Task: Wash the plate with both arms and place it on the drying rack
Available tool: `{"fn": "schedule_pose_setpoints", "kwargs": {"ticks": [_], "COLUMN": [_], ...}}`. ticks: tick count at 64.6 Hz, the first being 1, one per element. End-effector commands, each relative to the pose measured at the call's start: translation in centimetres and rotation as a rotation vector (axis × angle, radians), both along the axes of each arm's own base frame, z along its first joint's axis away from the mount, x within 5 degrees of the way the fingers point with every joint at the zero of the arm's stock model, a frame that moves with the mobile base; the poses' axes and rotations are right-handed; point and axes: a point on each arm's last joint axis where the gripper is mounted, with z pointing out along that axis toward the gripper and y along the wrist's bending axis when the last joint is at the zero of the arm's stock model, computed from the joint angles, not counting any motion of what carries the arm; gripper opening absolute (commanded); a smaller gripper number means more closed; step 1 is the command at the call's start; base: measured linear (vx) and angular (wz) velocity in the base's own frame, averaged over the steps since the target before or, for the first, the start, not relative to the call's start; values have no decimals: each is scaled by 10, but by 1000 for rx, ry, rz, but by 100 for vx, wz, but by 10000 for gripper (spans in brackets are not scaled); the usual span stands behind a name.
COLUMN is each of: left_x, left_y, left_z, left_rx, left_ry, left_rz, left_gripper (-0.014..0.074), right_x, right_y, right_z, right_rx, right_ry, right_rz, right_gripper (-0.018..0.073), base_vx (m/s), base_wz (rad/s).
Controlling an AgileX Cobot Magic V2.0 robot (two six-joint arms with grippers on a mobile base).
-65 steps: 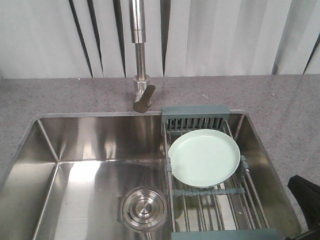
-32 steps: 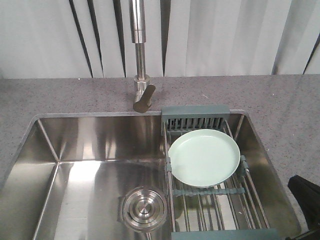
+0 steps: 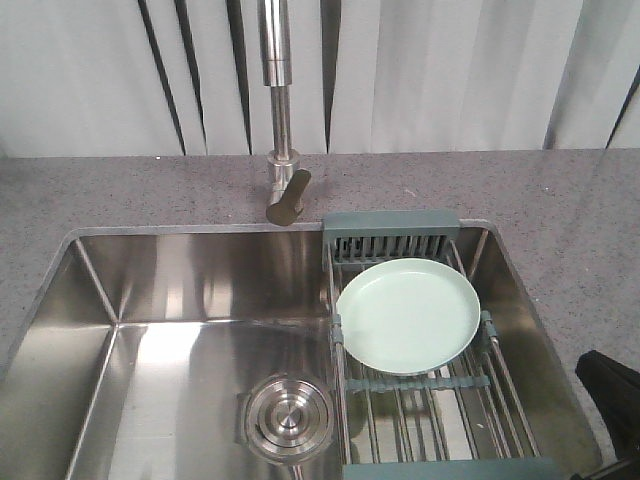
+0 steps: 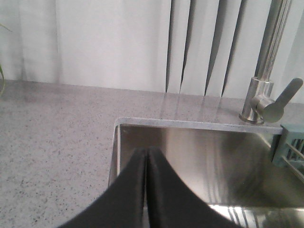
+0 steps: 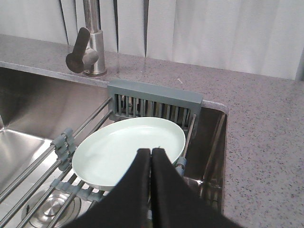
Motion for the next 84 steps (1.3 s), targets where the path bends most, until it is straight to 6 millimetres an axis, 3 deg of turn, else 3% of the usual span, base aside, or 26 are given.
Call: {"fn": "schedule_pose_setpoints", "kwargs": {"ticks": [1, 37, 84], "left_x": [-2, -5, -6], "left_y": [0, 0, 0], "left_z": [-1, -6, -4], "left_rx": [14, 147, 133], "left_ry": [-63, -28, -28], "left_rz": [-4, 5, 5], "left_gripper": [-6, -6, -6], "right_x": [2, 2, 2], "right_y": [3, 3, 3], "right_z": [15, 15, 15], "right_rx": [24, 24, 24], "right_ry": [-91, -90, -90], "right_rz": [28, 27, 27], "right_gripper": [-9, -9, -9], "base_vx": [0, 0, 0], "base_wz": [0, 0, 0]}}
